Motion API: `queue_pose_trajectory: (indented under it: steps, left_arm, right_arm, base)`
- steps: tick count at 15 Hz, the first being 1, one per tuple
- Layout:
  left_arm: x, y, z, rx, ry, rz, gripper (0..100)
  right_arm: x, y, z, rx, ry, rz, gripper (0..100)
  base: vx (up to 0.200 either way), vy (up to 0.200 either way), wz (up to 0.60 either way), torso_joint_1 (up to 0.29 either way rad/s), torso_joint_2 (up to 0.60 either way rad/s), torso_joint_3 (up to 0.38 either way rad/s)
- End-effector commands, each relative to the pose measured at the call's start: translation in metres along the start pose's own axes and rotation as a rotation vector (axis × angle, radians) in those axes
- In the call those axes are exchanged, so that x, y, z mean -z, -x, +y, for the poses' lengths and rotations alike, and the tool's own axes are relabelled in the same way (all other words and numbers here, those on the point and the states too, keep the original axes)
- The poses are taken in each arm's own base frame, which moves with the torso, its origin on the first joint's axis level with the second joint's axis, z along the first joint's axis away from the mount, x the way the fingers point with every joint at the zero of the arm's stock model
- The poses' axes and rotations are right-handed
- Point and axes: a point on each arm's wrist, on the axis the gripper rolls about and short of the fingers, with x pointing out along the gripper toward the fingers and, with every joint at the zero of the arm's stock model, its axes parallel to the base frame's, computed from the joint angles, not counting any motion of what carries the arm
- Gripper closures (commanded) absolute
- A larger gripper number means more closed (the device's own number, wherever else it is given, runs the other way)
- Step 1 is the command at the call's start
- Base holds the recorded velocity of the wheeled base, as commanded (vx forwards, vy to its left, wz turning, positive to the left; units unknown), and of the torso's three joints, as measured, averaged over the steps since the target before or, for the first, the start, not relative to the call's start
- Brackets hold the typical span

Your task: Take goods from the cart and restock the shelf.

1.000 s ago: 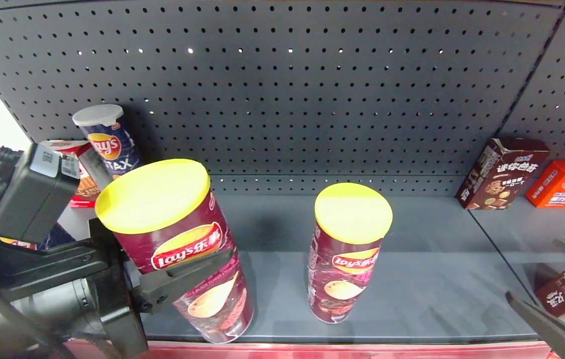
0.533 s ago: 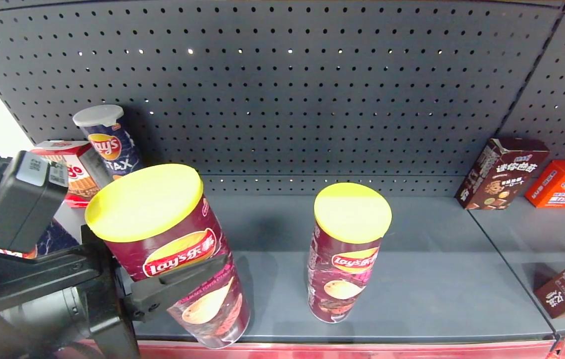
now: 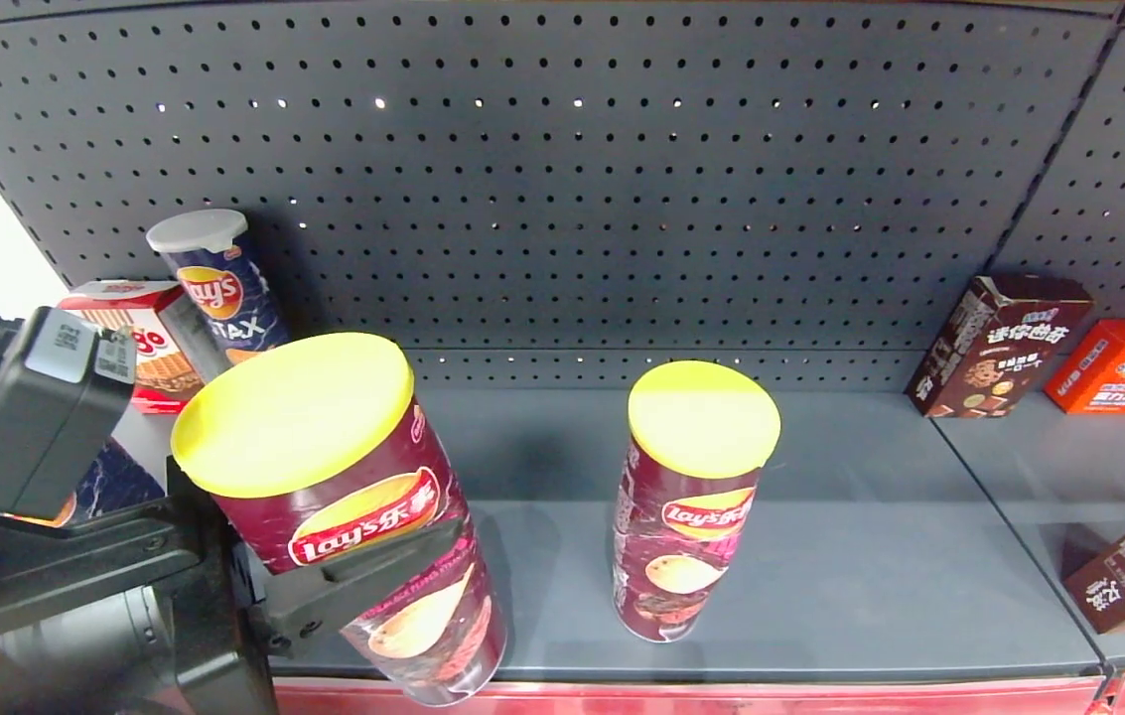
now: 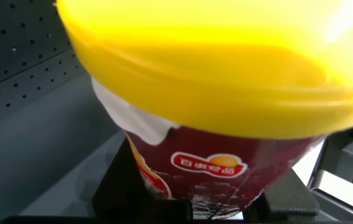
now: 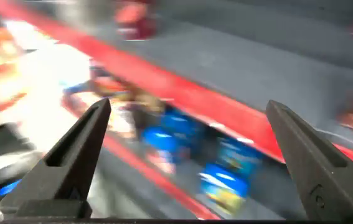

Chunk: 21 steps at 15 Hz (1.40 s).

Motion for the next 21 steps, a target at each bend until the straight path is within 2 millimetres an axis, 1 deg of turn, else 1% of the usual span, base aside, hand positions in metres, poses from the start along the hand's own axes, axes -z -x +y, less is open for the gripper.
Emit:
queue_pose_trajectory:
  steps: [1, 3, 4, 5, 6, 8, 10, 11, 12, 14, 15, 21]
  left_arm:
    - [0.001, 0.000, -0.001, 0.006, 0.001, 0.003, 100]
    - [0.000, -0.001, -0.001, 0.008, 0.000, 0.001, 100]
    - [0.001, -0.001, -0.002, 0.013, 0.000, 0.003, 100]
    - [0.002, -0.001, -0.002, 0.017, 0.001, 0.006, 100]
    - [0.003, -0.001, -0.002, 0.019, 0.002, 0.009, 100]
    - [0.005, 0.000, -0.002, 0.021, 0.002, 0.016, 100]
    - [0.008, 0.000, -0.003, 0.023, 0.003, 0.026, 100]
    - [0.008, 0.000, -0.003, 0.023, 0.003, 0.026, 100]
    - [0.009, 0.000, -0.006, 0.039, 0.003, 0.029, 100]
    - [0.009, 0.000, -0.006, 0.041, 0.004, 0.029, 100]
    - [0.010, 0.000, -0.006, 0.041, 0.004, 0.029, 100]
    - [0.008, 0.003, -0.005, 0.030, 0.008, 0.017, 100]
  right_arm:
    - [0.001, 0.001, 0.001, -0.089, 0.002, -0.017, 0]
    - [0.001, 0.001, 0.001, -0.088, 0.000, -0.010, 0]
    - [0.001, 0.001, 0.002, -0.017, -0.033, -0.002, 0]
    - [0.001, 0.000, 0.003, 0.095, -0.038, 0.003, 0]
    - [0.000, -0.004, 0.004, 0.198, -0.044, 0.046, 0]
    - [-0.001, -0.013, 0.003, 0.347, -0.074, 0.148, 0]
    - [-0.001, -0.014, 0.004, 0.441, -0.080, 0.156, 0]
    - [-0.001, -0.014, 0.004, 0.441, -0.080, 0.156, 0]
    - [0.000, -0.012, 0.009, 0.624, -0.061, 0.105, 0]
    - [0.001, -0.012, 0.007, 0.683, -0.045, 0.085, 0]
    - [0.005, -0.011, 0.007, 0.733, -0.072, 0.120, 0]
    - [0.005, -0.011, 0.007, 0.733, -0.072, 0.120, 0]
  base:
    - [0.000, 0.000, 0.00, 0.000, 0.00, 0.000]
    - [0.000, 0.000, 0.00, 0.000, 0.00, 0.000]
    - [0.000, 0.000, 0.00, 0.000, 0.00, 0.000]
    - [0.000, 0.000, 0.00, 0.000, 0.00, 0.000]
    - [0.000, 0.000, 0.00, 0.000, 0.00, 0.000]
    - [0.000, 0.000, 0.00, 0.000, 0.00, 0.000]
    - [0.000, 0.000, 0.00, 0.000, 0.00, 0.000]
    - [0.000, 0.000, 0.00, 0.000, 0.00, 0.000]
    - [0.000, 0.000, 0.00, 0.000, 0.00, 0.000]
    - [0.000, 0.000, 0.00, 0.000, 0.00, 0.000]
    - [0.000, 0.000, 0.00, 0.000, 0.00, 0.000]
    - [0.000, 0.000, 0.00, 0.000, 0.00, 0.000]
